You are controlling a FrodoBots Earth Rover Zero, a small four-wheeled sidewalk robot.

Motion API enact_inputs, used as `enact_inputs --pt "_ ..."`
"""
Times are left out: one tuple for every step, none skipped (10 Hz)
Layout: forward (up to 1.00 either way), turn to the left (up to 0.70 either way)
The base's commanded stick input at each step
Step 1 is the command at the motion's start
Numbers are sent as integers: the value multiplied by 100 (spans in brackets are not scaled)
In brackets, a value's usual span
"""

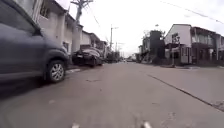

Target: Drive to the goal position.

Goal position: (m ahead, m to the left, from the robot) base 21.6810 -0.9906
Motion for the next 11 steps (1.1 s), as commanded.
enact_inputs --pt "70 0" --pt "70 0" --pt "70 0" --pt "70 0" --pt "78 0" --pt "85 0" --pt "85 0" --pt "85 0" --pt "85 0" --pt "85 0" --pt "85 0"
